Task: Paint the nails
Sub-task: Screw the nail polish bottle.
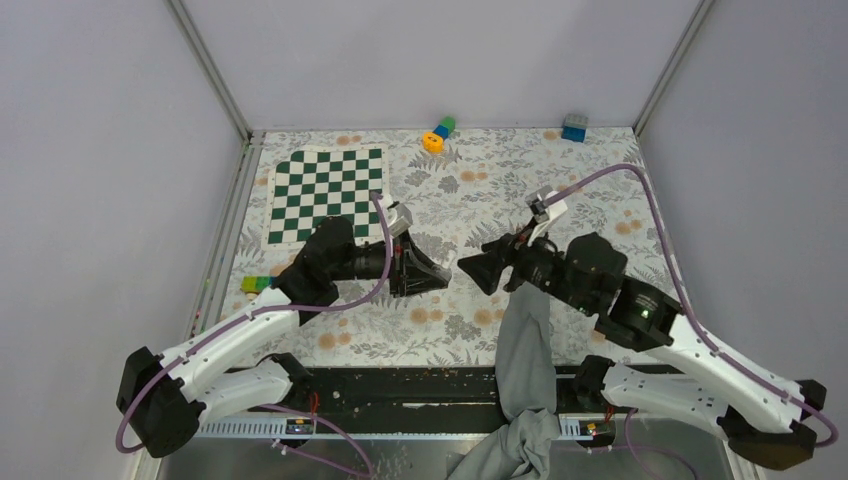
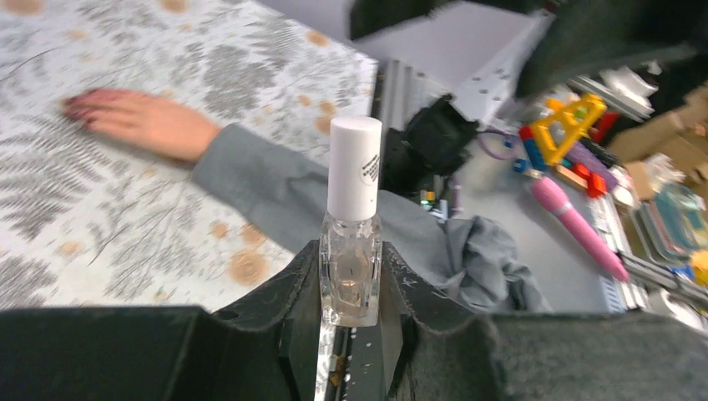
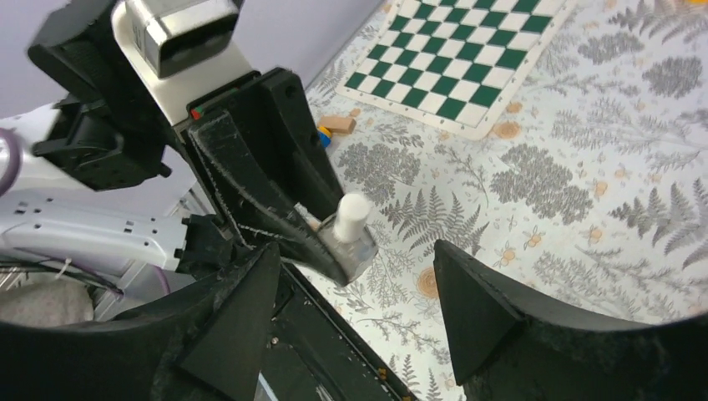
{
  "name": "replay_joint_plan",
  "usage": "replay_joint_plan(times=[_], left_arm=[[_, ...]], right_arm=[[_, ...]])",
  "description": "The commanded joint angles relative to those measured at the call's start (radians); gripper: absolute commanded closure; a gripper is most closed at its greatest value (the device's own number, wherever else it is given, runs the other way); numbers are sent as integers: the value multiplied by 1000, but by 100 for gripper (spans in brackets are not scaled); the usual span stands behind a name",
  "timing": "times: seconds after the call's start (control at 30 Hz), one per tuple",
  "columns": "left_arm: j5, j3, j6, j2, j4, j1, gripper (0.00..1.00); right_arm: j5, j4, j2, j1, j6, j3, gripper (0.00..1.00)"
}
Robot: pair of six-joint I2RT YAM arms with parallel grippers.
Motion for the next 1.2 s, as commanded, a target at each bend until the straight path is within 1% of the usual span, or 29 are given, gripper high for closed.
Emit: replay_joint_plan(times=[0.0, 0.07, 0.17, 0.23, 0.4, 0.6, 0.7, 0.77, 0.93, 1.03, 1.17], left_arm=[[270, 33, -50, -3, 198, -2, 100], [343, 47, -76, 9, 221, -2, 100], [453, 73, -121, 32, 244, -3, 100], [490, 63, -200, 34, 338, -2, 100], [541, 7, -466, 55, 710, -28, 100], [556, -21, -671, 123, 983, -79, 100], [560, -25, -816, 152, 1158, -80, 100], [563, -23, -882, 169, 1241, -81, 100], [551, -25, -892, 175, 1251, -82, 100], [544, -25, -865, 174, 1209, -83, 100], [536, -25, -814, 172, 1126, -81, 100]], right_arm=[[-407, -72, -31, -152, -154, 87, 26], [-553, -98, -27, -192, -192, 124, 26], [-734, -117, -26, -199, -249, 159, 28], [-807, -103, -33, -198, -262, 163, 29], [-835, -27, -68, -199, -267, 132, 32], [-832, 89, -118, -198, -256, 53, 32], [-826, 150, -130, -199, -238, 31, 32], [-832, 179, -120, -198, -219, 35, 32], [-883, 233, -63, -198, -170, 53, 36], [-900, 299, -43, -198, -137, 50, 36], [-894, 306, -21, -185, -124, 60, 36]])
